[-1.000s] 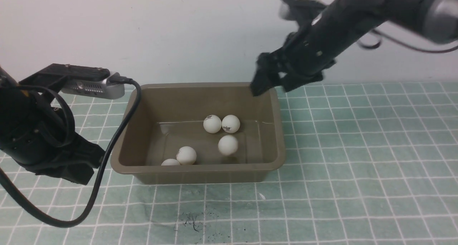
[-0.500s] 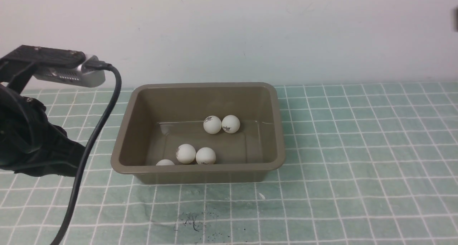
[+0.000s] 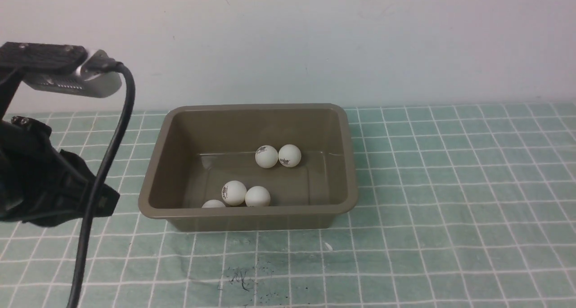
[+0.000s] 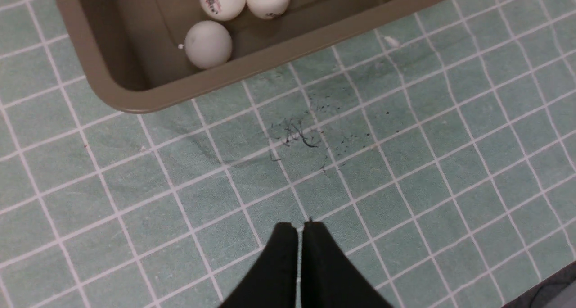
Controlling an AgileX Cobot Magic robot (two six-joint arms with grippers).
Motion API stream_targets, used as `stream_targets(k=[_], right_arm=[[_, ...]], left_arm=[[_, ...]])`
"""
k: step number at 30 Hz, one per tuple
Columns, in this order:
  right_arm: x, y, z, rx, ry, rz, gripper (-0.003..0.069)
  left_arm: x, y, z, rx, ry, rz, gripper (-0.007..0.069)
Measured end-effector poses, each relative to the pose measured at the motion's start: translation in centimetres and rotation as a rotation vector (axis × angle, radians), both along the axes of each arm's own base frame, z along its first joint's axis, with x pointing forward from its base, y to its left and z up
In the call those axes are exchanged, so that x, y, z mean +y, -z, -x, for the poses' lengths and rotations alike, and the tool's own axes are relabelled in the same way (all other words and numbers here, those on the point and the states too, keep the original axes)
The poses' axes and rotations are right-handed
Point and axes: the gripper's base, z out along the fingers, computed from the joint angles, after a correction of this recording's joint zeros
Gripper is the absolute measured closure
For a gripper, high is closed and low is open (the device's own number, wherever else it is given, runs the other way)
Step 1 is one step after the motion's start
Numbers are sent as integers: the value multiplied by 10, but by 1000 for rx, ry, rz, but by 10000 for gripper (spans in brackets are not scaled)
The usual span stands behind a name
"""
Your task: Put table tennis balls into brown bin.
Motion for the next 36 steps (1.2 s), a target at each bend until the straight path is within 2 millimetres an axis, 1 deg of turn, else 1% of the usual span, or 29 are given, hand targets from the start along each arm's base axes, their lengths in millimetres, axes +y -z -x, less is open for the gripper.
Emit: stream_targets(k=[1,2,3,4,5,6,7,8,9,10,11,13,15,16,17,19,20,23,26,32,36], right_arm=[[0,2,-1,5,0,1,672],[1,5,-2,13,-2,0,672],[1,4,-2,7,-1,-2,672],[1,4,-2,6,-1,-2,672],[1,4,-2,4,-3,-5,672],[1,4,-2,4,-3,-5,672],[1,4,-2,3,-2,-6,672],[1,4,-2,2,-3,-7,672],[1,4,-2,1,-3,-7,672],[1,4,-2,1,-3,-7,672],[1,4,-2,1,-3,-7,672],[1,4,-2,1,-3,-7,671],[1,4,-2,1,-3,-7,669],[1,4,-2,1,-3,-7,669],[1,4,-2,2,-3,-7,669],[1,4,-2,2,-3,-7,669],[1,4,-2,3,-3,-7,669],[1,4,-2,3,-3,-7,669],[1,4,-2,4,-3,-7,669],[1,4,-2,4,-3,-7,669],[1,4,-2,4,-3,-7,669]], left_arm=[[0,-1,3,-9,-1,1,629],[2,0,16,-43,-4,3,629],[3,1,21,-60,-6,6,629],[3,2,21,-58,-7,6,629],[6,1,43,-137,-19,20,629],[6,1,45,-146,-21,22,629],[8,1,56,-197,-30,29,629],[11,1,75,-293,-49,45,629],[13,1,86,-358,-62,56,629],[13,1,88,-372,-64,58,629],[17,3,105,-475,-86,76,629],[21,4,123,-596,-109,93,629],[22,5,131,-645,-117,103,629],[24,6,145,-715,-124,122,629],[25,7,154,-752,-124,130,629],[26,6,163,-792,-123,142,629],[27,6,172,-828,-122,152,629],[28,6,184,-882,-120,163,629],[29,6,190,-907,-117,165,629],[30,7,190,-921,-114,138,629],[33,14,181,-946,-150,93,629]])
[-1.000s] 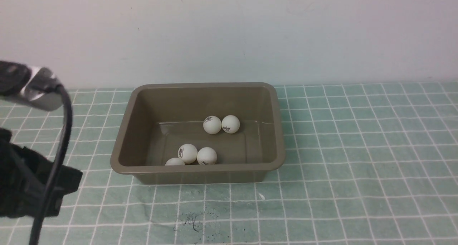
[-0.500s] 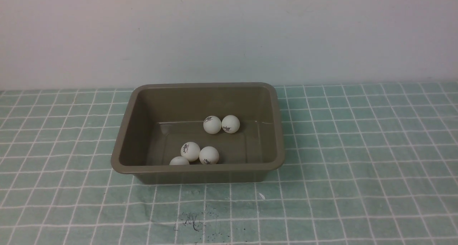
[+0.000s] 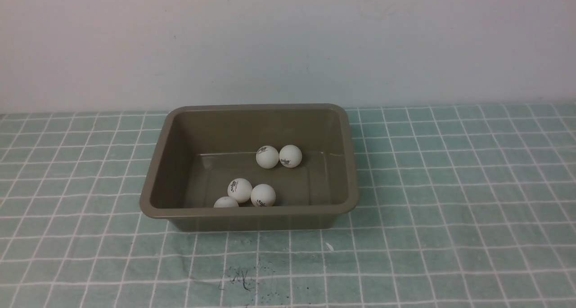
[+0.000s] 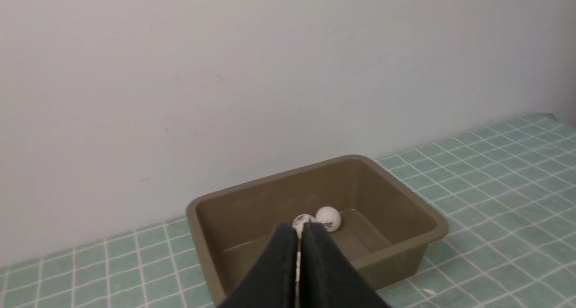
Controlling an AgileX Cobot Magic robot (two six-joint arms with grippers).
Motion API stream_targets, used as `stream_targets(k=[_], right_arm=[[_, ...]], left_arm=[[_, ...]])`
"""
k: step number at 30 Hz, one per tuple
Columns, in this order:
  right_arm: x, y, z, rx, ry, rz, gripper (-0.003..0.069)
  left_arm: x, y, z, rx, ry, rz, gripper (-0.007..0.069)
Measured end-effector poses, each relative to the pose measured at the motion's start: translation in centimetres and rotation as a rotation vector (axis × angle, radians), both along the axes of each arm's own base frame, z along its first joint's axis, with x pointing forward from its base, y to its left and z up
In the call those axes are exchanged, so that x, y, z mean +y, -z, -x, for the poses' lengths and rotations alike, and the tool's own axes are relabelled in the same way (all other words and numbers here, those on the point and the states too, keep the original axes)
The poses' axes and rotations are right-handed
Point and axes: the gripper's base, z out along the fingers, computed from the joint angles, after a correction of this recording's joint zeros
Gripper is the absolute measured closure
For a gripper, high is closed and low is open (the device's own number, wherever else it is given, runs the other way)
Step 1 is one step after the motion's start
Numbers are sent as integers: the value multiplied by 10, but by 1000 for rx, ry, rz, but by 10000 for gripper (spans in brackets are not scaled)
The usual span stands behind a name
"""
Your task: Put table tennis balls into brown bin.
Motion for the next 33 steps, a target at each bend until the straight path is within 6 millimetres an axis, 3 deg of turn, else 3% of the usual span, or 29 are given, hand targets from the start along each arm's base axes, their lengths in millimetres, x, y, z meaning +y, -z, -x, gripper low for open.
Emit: stream_targets(k=[5,11,12,14,18,33], right_arm=[[0,0,0,1,0,0,669],[0,0,0,1,0,0,669],[0,0,0,1,0,0,669],[0,0,0,1,0,0,669],[0,0,0,4,0,1,669],[0,0,0,4,0,1,669]], left_arm=[[9,52,-36,-9,-170,-20,629],[14,135,-59,99,-276,-35,629],[15,137,-59,106,-276,-37,629],[15,162,-62,171,-284,-47,629],[15,172,-61,235,-279,-60,629],[15,172,-61,238,-280,-57,629]])
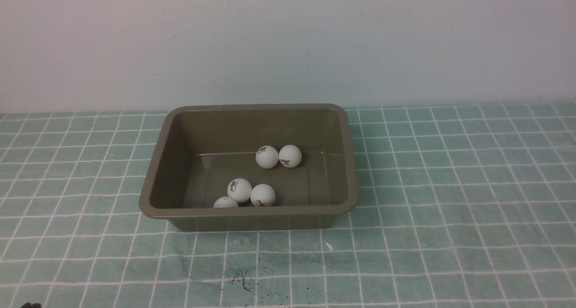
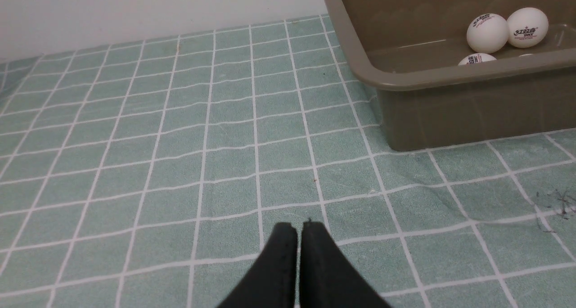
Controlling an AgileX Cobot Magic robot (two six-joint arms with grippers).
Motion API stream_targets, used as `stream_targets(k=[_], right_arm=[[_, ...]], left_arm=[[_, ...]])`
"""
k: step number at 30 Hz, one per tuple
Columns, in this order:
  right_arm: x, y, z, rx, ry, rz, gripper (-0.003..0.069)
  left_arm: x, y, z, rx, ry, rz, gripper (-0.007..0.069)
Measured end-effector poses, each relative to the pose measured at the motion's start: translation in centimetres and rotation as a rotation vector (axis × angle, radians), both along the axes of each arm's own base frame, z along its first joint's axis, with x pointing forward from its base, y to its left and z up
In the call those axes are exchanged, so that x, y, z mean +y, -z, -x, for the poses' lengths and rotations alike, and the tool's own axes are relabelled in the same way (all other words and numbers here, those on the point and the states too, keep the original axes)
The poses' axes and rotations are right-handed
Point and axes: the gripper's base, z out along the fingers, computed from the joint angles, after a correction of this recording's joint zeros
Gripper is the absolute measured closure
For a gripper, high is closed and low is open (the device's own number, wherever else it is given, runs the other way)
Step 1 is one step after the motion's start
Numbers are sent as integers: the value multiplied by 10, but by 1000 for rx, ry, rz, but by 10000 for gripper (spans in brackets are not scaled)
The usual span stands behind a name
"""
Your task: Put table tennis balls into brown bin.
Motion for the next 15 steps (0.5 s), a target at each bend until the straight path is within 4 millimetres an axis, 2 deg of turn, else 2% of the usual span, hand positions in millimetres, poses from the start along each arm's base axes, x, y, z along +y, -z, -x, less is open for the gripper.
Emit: stream_targets(k=[10,15], right_arm=[[0,0,0,-3,3,10,669],[-2,12,-6,-8,58,168,669]], left_arm=[[0,0,0,0,0,0,629],[0,0,0,1,0,-1,629]])
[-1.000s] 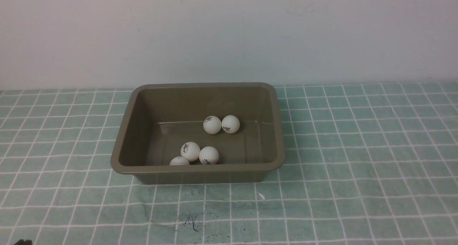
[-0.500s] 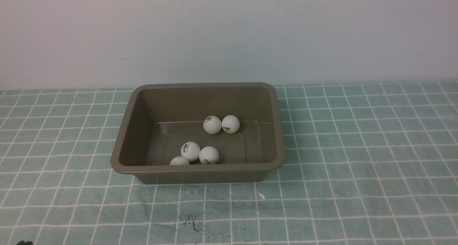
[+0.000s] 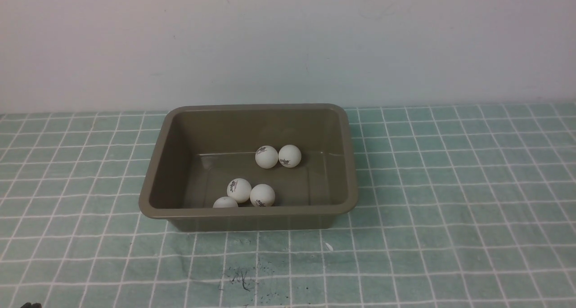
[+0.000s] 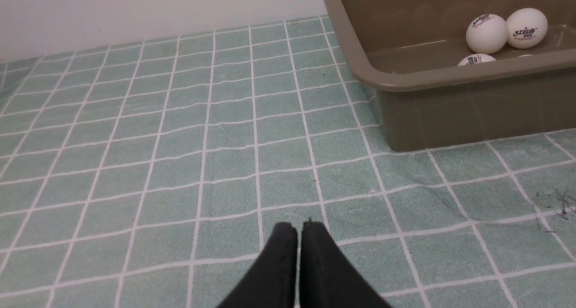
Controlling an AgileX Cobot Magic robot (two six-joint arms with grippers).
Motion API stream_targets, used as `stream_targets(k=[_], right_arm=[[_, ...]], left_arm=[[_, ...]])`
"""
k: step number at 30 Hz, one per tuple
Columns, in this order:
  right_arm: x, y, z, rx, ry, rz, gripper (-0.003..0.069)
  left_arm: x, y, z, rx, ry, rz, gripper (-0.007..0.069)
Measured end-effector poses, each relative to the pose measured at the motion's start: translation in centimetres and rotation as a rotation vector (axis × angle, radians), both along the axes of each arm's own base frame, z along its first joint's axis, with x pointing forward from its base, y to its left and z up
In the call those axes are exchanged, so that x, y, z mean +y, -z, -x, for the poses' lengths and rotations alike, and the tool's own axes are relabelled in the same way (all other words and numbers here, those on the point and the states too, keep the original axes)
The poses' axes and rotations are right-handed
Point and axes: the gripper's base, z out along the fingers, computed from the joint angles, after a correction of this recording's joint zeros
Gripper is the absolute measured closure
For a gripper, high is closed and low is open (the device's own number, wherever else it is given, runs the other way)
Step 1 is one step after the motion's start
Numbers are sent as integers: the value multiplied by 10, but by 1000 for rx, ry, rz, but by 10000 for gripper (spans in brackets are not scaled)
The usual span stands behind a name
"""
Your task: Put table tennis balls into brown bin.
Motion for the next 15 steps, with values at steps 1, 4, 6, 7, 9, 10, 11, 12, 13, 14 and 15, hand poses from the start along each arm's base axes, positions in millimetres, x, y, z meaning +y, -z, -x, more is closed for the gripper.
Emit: stream_targets(k=[1,4,6,7,9,10,11,12,13,14,15], right_arm=[[0,8,-3,16,25,35,669],[-3,45,-15,119,114,111,669],[-4,68,-19,187,149,130,669],[-5,82,-21,229,171,139,669],[-8,101,-23,298,216,145,669],[-8,100,-23,287,228,144,669],[-9,99,-23,279,237,142,669],[-9,100,-23,278,244,141,669],[-9,99,-23,276,250,139,669],[-9,100,-23,276,251,139,669],[-9,99,-23,273,253,138,669]], left_arm=[[0,0,0,0,0,0,629],[0,0,0,0,0,0,629],[0,0,0,0,0,0,629],[0,0,0,0,0,0,629],[0,0,0,0,0,0,629],[0,0,0,0,0,0,629],[0,0,0,1,0,0,629],[0,0,0,1,0,0,629],[0,0,0,1,0,0,629],[0,0,0,1,0,0,629],[0,0,0,1,0,0,629]])
